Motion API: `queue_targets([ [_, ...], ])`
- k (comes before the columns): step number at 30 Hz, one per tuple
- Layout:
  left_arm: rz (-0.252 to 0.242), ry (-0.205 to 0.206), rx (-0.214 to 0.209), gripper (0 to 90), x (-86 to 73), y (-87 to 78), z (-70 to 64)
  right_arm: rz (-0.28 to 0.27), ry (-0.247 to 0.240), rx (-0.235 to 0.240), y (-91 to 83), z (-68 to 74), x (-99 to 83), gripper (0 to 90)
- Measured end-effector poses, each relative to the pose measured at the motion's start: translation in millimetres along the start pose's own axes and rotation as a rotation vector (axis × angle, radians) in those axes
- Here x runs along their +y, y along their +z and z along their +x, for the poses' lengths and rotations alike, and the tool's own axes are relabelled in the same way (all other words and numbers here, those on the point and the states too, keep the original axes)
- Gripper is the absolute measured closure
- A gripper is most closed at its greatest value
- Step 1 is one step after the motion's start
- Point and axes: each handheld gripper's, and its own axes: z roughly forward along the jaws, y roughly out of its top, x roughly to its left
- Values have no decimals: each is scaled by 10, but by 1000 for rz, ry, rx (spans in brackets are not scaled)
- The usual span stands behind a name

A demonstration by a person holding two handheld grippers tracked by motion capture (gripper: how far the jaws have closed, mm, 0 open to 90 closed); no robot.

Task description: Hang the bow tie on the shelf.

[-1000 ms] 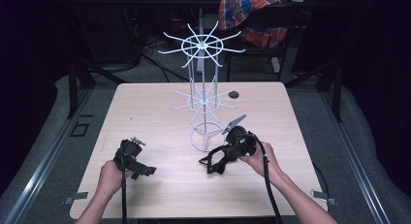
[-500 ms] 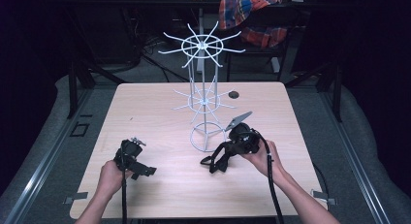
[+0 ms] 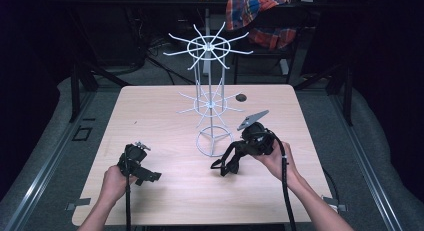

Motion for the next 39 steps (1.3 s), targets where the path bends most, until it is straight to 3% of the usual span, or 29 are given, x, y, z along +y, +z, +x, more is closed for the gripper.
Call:
queue_targets([
  [39,12,-3,12,1,1,6,-11,-82,55,-74,-438,-237,80,886],
])
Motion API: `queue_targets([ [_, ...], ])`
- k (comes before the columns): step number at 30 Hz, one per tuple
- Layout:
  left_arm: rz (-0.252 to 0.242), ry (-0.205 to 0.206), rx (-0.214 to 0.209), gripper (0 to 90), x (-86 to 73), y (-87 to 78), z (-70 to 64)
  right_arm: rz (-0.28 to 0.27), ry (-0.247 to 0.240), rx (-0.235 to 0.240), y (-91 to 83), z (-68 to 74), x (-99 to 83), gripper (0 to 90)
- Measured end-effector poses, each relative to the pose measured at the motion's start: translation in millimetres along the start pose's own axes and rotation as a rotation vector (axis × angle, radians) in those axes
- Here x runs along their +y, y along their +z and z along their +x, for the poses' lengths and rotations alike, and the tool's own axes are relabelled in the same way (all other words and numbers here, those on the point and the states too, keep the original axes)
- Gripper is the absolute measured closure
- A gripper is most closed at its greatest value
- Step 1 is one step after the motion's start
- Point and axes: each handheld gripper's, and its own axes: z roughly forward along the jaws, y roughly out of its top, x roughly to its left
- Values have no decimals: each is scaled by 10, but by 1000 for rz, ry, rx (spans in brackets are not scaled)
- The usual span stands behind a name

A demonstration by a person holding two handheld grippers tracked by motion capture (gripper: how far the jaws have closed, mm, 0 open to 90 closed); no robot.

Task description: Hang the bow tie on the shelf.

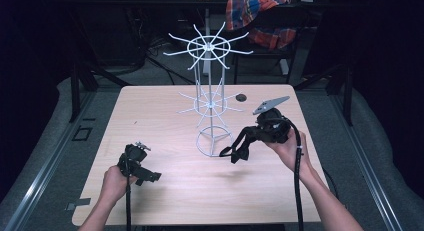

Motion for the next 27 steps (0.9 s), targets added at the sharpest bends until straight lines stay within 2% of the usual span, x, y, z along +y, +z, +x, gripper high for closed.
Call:
queue_targets([
  [13,4,1,-8,2,0,8,-3,8,16,-14,-24,-48,66,886],
  [27,0,0,-13,1,-2,11,6,-17,30,-33,-51,-120,138,887],
])
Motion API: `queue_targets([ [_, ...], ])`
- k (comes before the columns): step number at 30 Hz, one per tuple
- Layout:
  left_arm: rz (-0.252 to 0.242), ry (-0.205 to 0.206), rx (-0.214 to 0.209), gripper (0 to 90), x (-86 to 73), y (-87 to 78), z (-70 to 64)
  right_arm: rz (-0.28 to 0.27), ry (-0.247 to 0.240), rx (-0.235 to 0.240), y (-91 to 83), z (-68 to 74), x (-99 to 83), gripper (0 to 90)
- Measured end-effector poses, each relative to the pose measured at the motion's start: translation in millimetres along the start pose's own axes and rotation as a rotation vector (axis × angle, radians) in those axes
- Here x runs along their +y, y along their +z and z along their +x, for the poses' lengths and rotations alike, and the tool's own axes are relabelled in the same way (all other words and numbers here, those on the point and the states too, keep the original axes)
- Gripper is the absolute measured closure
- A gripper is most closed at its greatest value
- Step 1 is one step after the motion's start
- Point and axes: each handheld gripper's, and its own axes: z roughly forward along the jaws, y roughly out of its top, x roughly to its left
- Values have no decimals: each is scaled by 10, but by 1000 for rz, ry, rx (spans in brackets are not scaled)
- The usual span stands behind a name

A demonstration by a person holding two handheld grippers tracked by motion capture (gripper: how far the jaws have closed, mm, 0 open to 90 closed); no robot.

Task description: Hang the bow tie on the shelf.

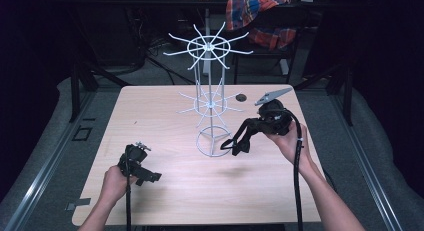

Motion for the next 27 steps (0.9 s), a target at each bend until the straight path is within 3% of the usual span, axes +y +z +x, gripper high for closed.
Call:
queue_targets([
  [27,-2,1,-6,1,6,6,-6,-24,22,-29,-103,-139,203,887],
])
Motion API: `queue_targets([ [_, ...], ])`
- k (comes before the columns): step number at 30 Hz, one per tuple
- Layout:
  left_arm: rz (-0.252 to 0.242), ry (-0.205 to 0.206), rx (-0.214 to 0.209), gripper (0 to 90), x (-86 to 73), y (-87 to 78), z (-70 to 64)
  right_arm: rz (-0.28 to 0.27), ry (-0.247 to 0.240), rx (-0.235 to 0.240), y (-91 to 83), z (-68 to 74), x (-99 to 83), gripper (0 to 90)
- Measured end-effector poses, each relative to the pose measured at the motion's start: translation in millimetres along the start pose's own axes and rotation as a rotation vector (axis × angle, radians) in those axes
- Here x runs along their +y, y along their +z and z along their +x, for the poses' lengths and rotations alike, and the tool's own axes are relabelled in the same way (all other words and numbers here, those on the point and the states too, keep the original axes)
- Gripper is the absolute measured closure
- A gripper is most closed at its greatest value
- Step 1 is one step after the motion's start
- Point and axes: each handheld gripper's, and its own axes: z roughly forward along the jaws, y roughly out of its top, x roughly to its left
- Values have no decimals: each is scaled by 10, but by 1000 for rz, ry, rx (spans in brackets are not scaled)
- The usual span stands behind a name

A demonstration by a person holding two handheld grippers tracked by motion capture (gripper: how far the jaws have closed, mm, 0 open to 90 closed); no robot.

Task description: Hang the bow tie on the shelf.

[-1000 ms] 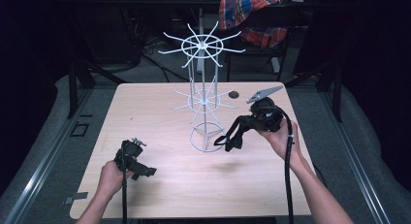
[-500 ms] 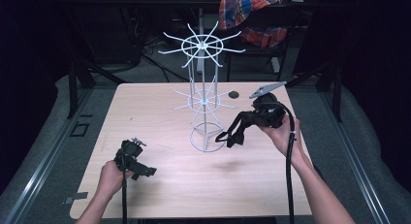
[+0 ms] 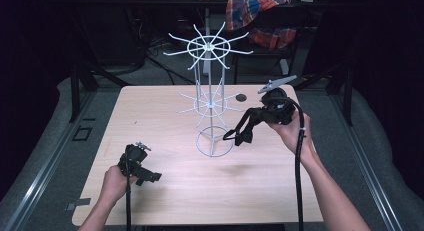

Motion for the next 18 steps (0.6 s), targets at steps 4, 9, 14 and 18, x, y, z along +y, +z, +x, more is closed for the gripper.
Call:
queue_targets([
  [4,1,4,0,1,3,0,0,4,-8,-4,-12,-8,41,887],
  [9,1,3,-1,1,2,0,1,5,-16,-13,-12,-21,120,888],
  [14,2,7,0,1,4,1,0,7,-21,-21,-1,-22,163,888],
  [18,2,10,0,1,6,6,-2,13,-18,-25,30,-49,208,889],
])
